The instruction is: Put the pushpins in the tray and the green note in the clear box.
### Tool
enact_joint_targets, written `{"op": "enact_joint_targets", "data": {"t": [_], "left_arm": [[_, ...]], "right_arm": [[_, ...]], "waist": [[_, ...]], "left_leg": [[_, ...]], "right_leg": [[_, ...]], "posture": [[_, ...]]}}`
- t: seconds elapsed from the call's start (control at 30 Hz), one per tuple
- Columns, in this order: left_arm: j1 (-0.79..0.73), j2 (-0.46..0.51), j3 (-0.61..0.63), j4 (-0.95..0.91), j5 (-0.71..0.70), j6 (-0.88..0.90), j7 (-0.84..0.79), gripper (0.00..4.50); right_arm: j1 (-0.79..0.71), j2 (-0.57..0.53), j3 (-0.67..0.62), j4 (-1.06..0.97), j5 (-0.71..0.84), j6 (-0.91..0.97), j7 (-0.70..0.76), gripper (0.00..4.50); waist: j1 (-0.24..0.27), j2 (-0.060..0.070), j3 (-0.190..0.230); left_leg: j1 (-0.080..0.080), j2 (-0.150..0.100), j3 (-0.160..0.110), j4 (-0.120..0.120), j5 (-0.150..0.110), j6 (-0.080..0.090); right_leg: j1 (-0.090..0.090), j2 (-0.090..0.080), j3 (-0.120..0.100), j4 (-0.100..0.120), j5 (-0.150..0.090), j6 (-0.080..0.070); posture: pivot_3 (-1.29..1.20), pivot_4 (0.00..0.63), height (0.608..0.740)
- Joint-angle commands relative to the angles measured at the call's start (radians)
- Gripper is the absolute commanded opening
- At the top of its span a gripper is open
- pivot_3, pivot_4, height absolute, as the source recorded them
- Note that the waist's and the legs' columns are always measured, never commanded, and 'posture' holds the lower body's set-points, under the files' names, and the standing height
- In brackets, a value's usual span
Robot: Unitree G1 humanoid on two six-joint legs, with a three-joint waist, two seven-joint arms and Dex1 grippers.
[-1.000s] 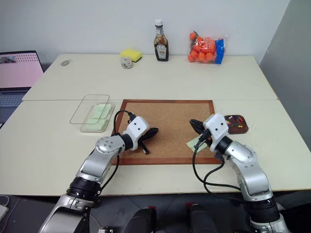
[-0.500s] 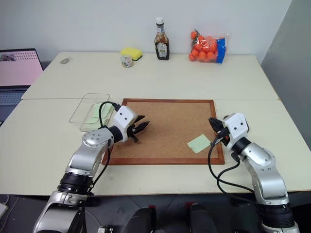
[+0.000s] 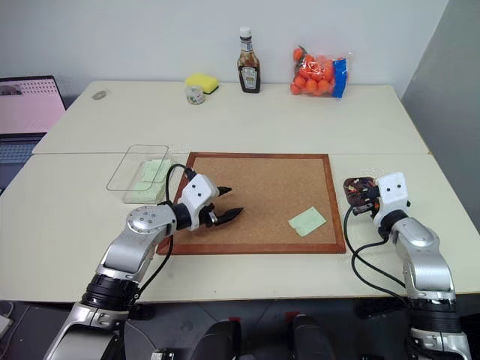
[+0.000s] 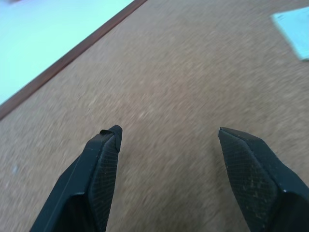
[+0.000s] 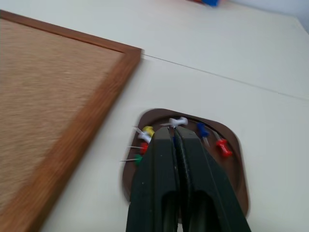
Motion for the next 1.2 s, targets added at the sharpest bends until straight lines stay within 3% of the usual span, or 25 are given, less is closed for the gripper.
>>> {"op": "enact_joint_targets", "data": {"t": [0.03, 0.2, 0.53, 0.73, 0.83, 0.93, 1.2], "left_arm": [[-0.028, -0.002, -0.016, -0.037, -0.004, -0.037, -0.023, 3.35], [-0.025, 0.0, -0.028, -0.055, 0.001, -0.042, -0.029, 3.44], [-0.02, 0.0, -0.043, -0.08, 0.009, -0.036, -0.031, 3.44], [-0.015, -0.004, -0.048, -0.093, 0.011, -0.03, -0.031, 3.44], [-0.009, -0.001, -0.056, -0.099, 0.01, -0.028, -0.041, 3.44], [-0.009, 0.005, -0.06, -0.103, 0.006, -0.025, -0.051, 3.44], [-0.02, 0.015, -0.062, -0.096, 0.002, -0.027, -0.079, 3.44]], "right_arm": [[-0.078, -0.005, -0.034, 0.113, -0.011, -0.023, -0.038, 0.0], [-0.111, -0.002, -0.041, 0.165, 0.0, -0.029, -0.042, 0.6], [-0.106, 0.003, -0.062, 0.148, 0.023, -0.03, -0.052, 2.89], [0.023, 0.002, -0.078, -0.146, 0.168, 0.076, 0.062, 4.15], [0.161, 0.002, -0.063, -0.398, 0.32, 0.206, 0.128, 4.15], [0.262, -0.02, -0.019, -0.532, 0.366, 0.274, 0.155, 4.15], [0.357, -0.023, 0.085, -0.646, 0.371, 0.367, 0.136, 4.15]], "waist": [[-0.001, 0.0, 0.0], [0.0, 0.0, 0.0], [0.0, 0.0, 0.0], [0.001, 0.0, 0.0], [0.001, 0.001, 0.0], [0.002, 0.001, 0.0], [0.0, 0.001, 0.001]], "left_leg": [[0.0, 0.0, 0.0, 0.0, 0.0, 0.0], [-0.001, 0.0, 0.0, 0.0, 0.0, 0.0], [0.0, 0.0, 0.0, 0.0, 0.0, 0.0], [-0.001, 0.0, 0.0, 0.0, 0.0, 0.0], [-0.001, 0.0, -0.001, -0.001, 0.0, 0.0], [-0.001, 0.001, -0.002, 0.0, 0.0, 0.0], [0.0, 0.001, -0.002, 0.0, 0.0, 0.0]], "right_leg": [[0.0, 0.0, 0.0, 0.0, 0.0, 0.0], [0.0, 0.0, 0.001, 0.0, 0.0, -0.001], [0.0, 0.0, 0.001, 0.0, 0.0, 0.0], [0.0, 0.0, 0.001, 0.0, 0.0, -0.001], [0.0, 0.0, 0.001, 0.0, -0.001, -0.001], [0.0, 0.001, 0.0, 0.0, -0.001, -0.001], [0.0, 0.001, 0.0, 0.0, -0.001, -0.001]], "posture": [[0.0, 0.15, 0.74], [0.0, 0.15, 0.74], [0.0, 0.15, 0.74], [0.0, 0.15, 0.74], [0.0, 0.15, 0.74], [0.0, 0.15, 0.74], [0.0, 0.15, 0.74]]}}
